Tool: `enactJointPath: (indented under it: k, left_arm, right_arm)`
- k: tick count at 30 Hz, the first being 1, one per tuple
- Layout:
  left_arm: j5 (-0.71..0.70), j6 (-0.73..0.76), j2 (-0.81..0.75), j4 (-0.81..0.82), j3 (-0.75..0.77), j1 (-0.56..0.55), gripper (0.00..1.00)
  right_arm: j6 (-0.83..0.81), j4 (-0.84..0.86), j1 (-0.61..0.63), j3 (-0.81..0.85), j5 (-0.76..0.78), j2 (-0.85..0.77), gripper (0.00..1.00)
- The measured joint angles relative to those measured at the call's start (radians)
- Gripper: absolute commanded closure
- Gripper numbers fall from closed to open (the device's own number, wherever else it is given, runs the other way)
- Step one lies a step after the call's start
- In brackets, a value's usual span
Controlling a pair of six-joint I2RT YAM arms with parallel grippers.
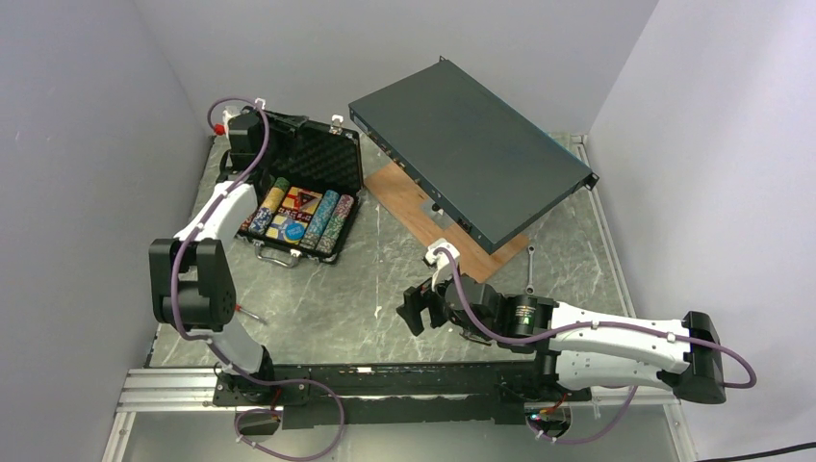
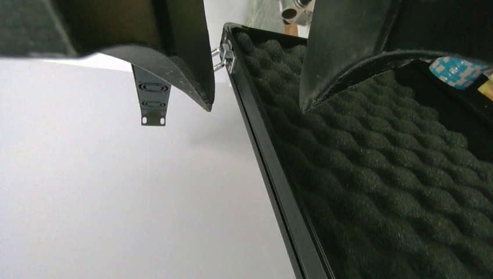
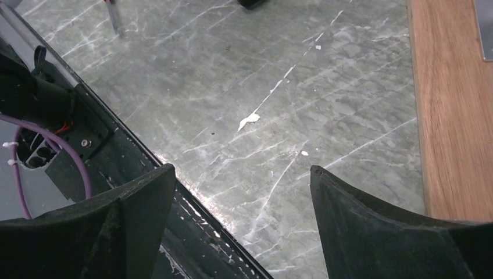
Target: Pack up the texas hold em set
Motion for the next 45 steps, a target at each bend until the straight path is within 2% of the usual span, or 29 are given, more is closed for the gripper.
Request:
enactJointPath:
  k: [6,11,14,16,27,39,45]
  left_arm:
    - [-0.006,-0.019,0.047,0.052,0.018,0.021,0.48]
    - [0.003,-0.019,0.108,0.052,0.072,0.026,0.69]
    - [0.015,-0.02,0.122,0.049,0.085,0.033,0.91]
    - [0.031,-0.016,0.125,0.05,0.094,0.04,1.0]
    - [0.083,0.107,0.05,-0.122,0.101,0.073,1.0]
    - [0.097,0.195,-0.145,-0.302,-0.04,0.11,1.0]
    - [0.076,0.253,-0.229,-0.362,-0.119,0.123,1.0]
  right_arm:
    - [0.01,-0.009,0.0,0.0,0.0,0.014,0.13]
    - [0.011,-0.014,0.0,0.003,0.0,0.049,0.13]
    - [0.011,-0.018,0.0,0.011,0.0,0.069,0.13]
    - [0.011,-0.017,0.0,0.02,0.0,0.082,0.13]
    - [0.011,-0.017,0.0,0.046,-0.01,0.142,0.14]
    - [0.001,0.014,0.0,0.094,-0.056,0.283,0.14]
    - [-0.043,0.022,0.0,0.173,-0.072,0.393,0.14]
